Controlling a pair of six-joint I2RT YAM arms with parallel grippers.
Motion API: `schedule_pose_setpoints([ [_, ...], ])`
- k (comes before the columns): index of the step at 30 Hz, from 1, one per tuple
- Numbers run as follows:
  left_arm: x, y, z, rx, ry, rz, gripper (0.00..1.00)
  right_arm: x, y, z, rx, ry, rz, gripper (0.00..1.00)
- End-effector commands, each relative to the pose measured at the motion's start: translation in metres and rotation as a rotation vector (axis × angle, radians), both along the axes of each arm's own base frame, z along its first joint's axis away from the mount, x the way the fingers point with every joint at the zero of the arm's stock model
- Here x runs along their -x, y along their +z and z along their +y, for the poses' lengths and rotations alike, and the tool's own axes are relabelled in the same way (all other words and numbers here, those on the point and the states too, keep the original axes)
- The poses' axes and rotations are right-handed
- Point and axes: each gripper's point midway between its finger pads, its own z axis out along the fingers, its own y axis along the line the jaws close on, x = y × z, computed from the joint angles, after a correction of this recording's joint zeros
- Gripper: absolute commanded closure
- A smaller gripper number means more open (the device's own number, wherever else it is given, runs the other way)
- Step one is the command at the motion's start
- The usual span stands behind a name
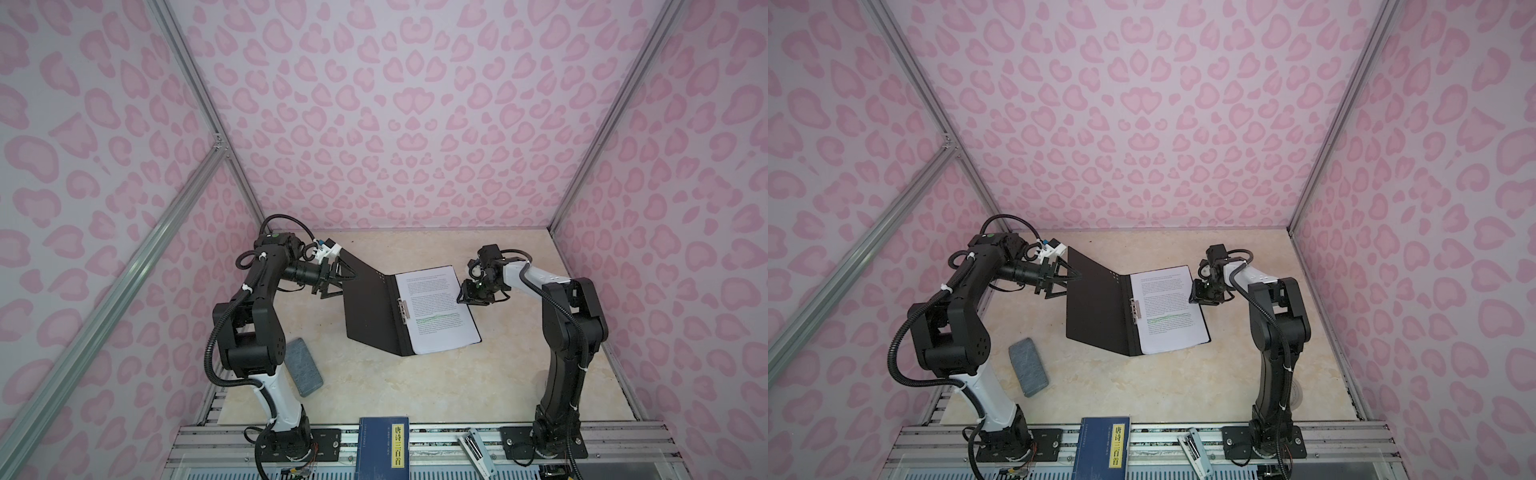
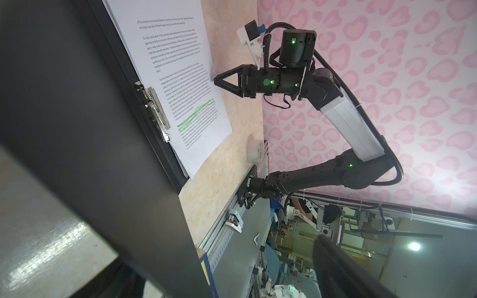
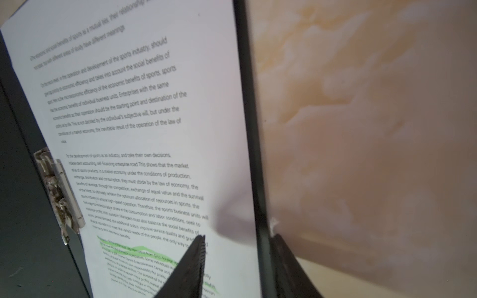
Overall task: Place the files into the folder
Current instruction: 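Lift the empty cover with the left gripper and swing it over the sheets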
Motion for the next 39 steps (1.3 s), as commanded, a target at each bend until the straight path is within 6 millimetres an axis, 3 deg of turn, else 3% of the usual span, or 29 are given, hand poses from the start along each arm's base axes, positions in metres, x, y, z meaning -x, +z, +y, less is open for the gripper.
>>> schedule_pose_setpoints([
  [1,0.002,0.015,-0.005,0.038,0.003,-0.011,0.01,0.027,-0.022,-0.007,0.040,-0.002,0.126,0.56],
  [15,-0.001,0.037,-0.047,0.011,-0.074,-0.072,0.02,0.021,-0.021,-0.014,0.018,-0.022,0.119,0.56],
  [25,-0.010,0.036,-0.082,-0.049,-0.127,-0.117,0.02,0.020,-0.012,-0.017,-0.029,-0.045,0.088,0.55],
  [34,-0.021,0.036,-0.109,-0.063,-0.160,-0.140,0.02,0.006,0.016,-0.021,-0.074,-0.076,-0.006,0.56],
  [39,-0.028,0.037,-0.117,-0.067,-0.170,-0.151,0.02,-0.001,0.050,-0.014,-0.126,-0.084,-0.088,0.56],
])
